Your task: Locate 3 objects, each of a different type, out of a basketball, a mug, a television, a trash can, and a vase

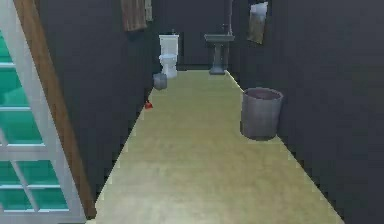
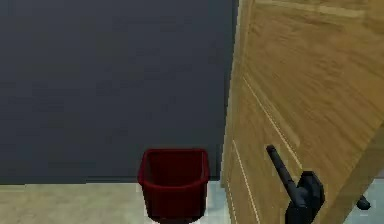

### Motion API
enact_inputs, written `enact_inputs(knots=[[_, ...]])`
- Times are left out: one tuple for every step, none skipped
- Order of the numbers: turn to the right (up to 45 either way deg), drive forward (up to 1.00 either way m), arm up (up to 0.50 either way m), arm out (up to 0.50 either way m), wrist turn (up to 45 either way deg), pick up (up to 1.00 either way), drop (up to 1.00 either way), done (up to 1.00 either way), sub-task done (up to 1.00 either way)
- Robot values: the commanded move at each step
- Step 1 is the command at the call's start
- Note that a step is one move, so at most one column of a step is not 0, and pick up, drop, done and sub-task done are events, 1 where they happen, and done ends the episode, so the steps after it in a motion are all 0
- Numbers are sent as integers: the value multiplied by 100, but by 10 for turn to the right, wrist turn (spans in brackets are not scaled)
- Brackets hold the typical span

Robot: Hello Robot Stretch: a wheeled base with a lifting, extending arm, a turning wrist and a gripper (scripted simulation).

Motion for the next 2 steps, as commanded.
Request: enact_inputs(knots=[[-450, 0, 0, 0, 0, 0, 0, 0, 0], [-330, 0, 0, 0, 0, 0, 0, 0, 0]])
